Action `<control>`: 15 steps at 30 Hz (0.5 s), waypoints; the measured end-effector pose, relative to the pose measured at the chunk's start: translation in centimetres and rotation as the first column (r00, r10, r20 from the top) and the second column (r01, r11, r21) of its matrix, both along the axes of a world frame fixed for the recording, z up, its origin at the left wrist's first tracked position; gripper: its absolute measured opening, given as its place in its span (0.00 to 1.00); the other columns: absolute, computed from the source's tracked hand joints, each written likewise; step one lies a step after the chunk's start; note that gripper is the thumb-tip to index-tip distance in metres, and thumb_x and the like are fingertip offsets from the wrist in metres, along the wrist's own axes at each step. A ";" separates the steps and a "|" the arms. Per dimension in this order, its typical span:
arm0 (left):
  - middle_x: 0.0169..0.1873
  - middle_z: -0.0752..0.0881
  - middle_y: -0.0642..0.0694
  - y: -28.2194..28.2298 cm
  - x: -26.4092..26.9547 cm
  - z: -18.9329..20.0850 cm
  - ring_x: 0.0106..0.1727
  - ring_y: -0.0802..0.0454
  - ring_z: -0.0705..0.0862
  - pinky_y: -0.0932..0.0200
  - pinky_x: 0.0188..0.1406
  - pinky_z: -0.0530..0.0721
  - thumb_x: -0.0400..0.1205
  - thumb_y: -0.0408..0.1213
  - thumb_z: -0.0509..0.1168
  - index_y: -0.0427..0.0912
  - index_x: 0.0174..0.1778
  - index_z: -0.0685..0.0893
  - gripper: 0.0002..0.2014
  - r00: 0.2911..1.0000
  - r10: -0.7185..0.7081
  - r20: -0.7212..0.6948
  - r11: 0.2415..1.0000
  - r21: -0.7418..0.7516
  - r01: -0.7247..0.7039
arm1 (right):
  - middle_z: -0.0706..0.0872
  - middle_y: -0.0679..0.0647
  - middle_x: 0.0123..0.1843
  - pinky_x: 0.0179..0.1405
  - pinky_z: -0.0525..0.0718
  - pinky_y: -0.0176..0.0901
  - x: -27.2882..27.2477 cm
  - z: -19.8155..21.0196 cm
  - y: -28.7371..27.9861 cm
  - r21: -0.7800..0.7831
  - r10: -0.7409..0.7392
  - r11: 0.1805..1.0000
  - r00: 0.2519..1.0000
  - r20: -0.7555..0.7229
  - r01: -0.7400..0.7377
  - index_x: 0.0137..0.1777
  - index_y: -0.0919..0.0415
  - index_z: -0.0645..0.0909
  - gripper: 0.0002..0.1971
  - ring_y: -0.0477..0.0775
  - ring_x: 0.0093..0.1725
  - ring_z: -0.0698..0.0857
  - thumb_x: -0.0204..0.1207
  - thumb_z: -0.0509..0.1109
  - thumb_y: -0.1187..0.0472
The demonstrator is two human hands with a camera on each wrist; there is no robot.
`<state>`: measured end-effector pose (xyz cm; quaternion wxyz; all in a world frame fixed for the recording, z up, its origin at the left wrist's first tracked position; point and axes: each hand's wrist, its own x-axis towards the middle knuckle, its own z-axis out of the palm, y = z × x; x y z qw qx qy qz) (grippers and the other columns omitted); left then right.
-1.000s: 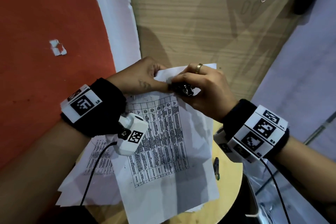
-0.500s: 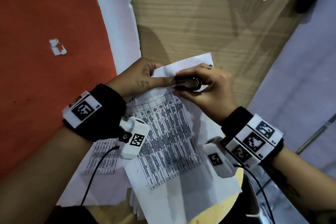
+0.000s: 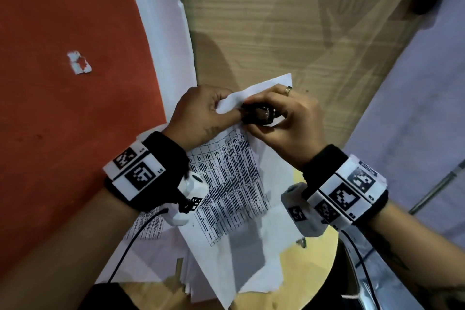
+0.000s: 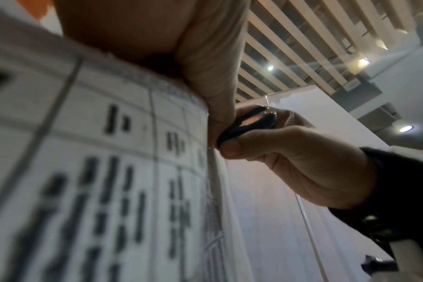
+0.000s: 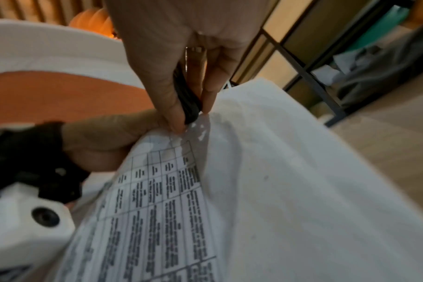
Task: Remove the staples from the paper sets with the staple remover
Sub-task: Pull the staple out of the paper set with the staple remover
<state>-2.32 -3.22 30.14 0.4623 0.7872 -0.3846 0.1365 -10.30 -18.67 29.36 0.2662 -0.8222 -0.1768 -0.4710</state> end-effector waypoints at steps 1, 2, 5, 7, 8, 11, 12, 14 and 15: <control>0.21 0.72 0.53 -0.1 0.0 -0.1 0.27 0.55 0.70 0.52 0.28 0.72 0.66 0.60 0.64 0.45 0.31 0.82 0.19 1.000 0.022 0.016 1.000 0.016 -0.023 | 0.88 0.52 0.40 0.30 0.83 0.48 0.1 -0.2 0.0 -0.041 -0.023 0.999 0.999 0.023 0.024 0.46 0.59 0.89 0.12 0.52 0.36 0.85 0.61 0.76 0.60; 0.18 0.71 0.53 -0.2 -0.1 -0.1 0.25 0.54 0.68 0.55 0.28 0.69 0.66 0.60 0.63 0.51 0.28 0.81 0.16 0.999 0.041 0.035 0.998 0.043 -0.042 | 0.87 0.53 0.40 0.28 0.83 0.48 0.3 -0.4 0.1 -0.086 -0.046 0.995 0.998 0.045 0.050 0.46 0.60 0.89 0.12 0.54 0.35 0.85 0.61 0.76 0.62; 0.15 0.67 0.49 -0.3 0.0 -0.3 0.27 0.44 0.71 0.57 0.28 0.64 0.66 0.58 0.61 0.47 0.27 0.80 0.17 0.977 0.166 0.132 0.971 0.151 -0.186 | 0.87 0.56 0.39 0.25 0.82 0.50 0.9 -1.0 -0.1 -0.174 -0.095 0.979 0.992 0.086 0.109 0.44 0.64 0.88 0.11 0.60 0.33 0.85 0.60 0.76 0.67; 0.16 0.65 0.49 0.0 0.5 -0.2 0.31 0.36 0.76 0.55 0.29 0.68 0.64 0.58 0.58 0.36 0.30 0.80 0.25 0.960 0.226 0.163 0.950 0.181 -0.254 | 0.87 0.58 0.38 0.27 0.83 0.50 1.4 -1.4 -0.6 -0.165 -0.122 0.977 0.989 0.087 0.135 0.43 0.64 0.88 0.12 0.63 0.33 0.85 0.58 0.76 0.67; 0.16 0.66 0.49 0.1 0.7 -0.2 0.32 0.34 0.78 0.53 0.30 0.71 0.62 0.60 0.56 0.36 0.30 0.80 0.27 0.959 0.230 0.165 0.946 0.195 -0.260 | 0.87 0.58 0.39 0.28 0.84 0.50 1.6 -1.6 -0.9 -0.155 -0.135 0.977 0.988 0.071 0.144 0.43 0.64 0.88 0.12 0.63 0.34 0.86 0.57 0.75 0.66; 0.19 0.72 0.51 0.5 1.6 -0.2 0.36 0.36 0.82 0.50 0.35 0.78 0.60 0.62 0.54 0.47 0.28 0.79 0.21 0.972 0.200 0.122 0.942 0.248 -0.225 | 0.88 0.55 0.40 0.31 0.85 0.50 2.2 -2.7 -1.6 -0.118 -0.172 0.978 0.985 -0.012 0.170 0.43 0.60 0.89 0.12 0.60 0.36 0.87 0.57 0.74 0.64; 0.20 0.74 0.52 0.5 1.9 -0.2 0.37 0.36 0.83 0.49 0.37 0.80 0.61 0.62 0.57 0.51 0.27 0.78 0.17 0.976 0.189 0.110 0.940 0.266 -0.212 | 0.88 0.54 0.40 0.32 0.86 0.49 2.4 -3.1 -1.8 -0.102 -0.183 0.979 0.983 -0.035 0.178 0.43 0.59 0.89 0.13 0.59 0.36 0.87 0.56 0.75 0.63; 0.21 0.76 0.52 0.4 2.5 -0.5 0.39 0.36 0.84 0.48 0.39 0.82 0.65 0.61 0.63 0.55 0.25 0.77 0.14 0.982 0.165 0.092 0.935 0.301 -0.185 | 0.89 0.53 0.41 0.34 0.86 0.50 2.8 -3.8 -2.0 -0.071 -0.188 0.981 0.979 -0.082 0.183 0.43 0.58 0.89 0.14 0.59 0.37 0.88 0.55 0.76 0.63; 0.22 0.77 0.52 0.3 2.8 -0.7 0.40 0.37 0.84 0.47 0.40 0.83 0.65 0.61 0.65 0.57 0.25 0.78 0.13 0.984 0.156 0.082 0.931 0.320 -0.174 | 0.89 0.53 0.42 0.35 0.86 0.51 3.0 -4.1 -2.1 -0.058 -0.184 0.982 0.977 -0.104 0.179 0.43 0.58 0.89 0.14 0.59 0.38 0.88 0.55 0.77 0.63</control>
